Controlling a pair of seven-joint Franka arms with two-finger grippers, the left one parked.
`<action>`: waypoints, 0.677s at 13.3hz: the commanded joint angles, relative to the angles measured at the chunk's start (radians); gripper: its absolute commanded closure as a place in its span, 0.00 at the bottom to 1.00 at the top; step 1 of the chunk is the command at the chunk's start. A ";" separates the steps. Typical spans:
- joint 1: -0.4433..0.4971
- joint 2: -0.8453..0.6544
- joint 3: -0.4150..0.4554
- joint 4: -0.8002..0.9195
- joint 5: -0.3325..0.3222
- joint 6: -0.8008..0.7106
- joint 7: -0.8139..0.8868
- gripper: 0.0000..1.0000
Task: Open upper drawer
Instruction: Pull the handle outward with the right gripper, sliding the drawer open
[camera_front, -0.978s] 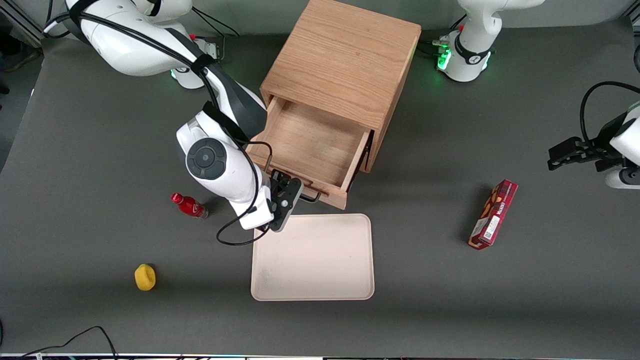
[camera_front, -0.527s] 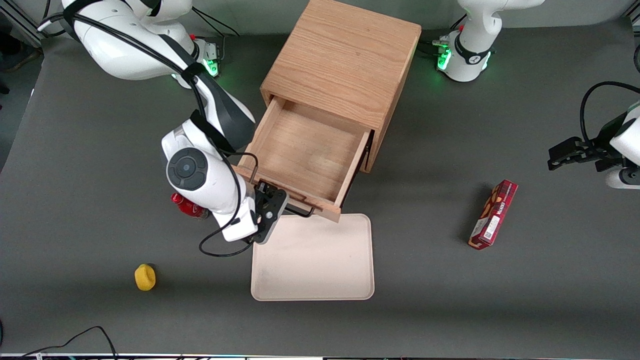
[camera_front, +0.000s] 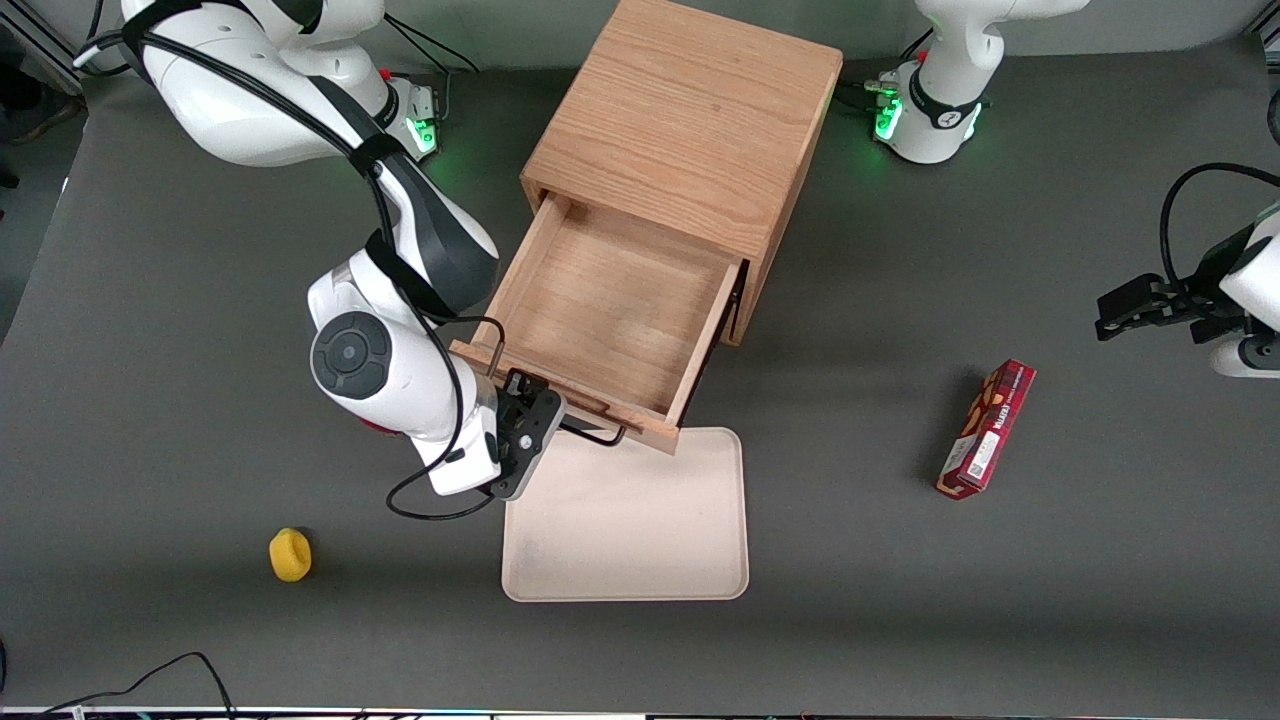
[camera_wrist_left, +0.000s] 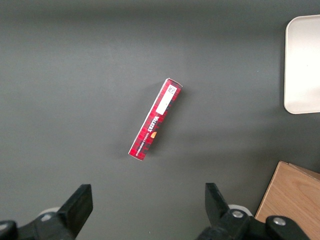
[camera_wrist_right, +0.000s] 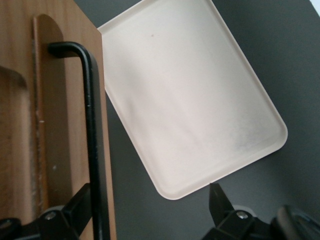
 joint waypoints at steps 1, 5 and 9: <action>0.013 0.000 -0.025 0.093 0.052 -0.064 -0.020 0.00; -0.053 -0.103 -0.025 0.119 0.133 -0.154 -0.011 0.00; -0.212 -0.306 -0.037 0.097 0.174 -0.452 0.377 0.00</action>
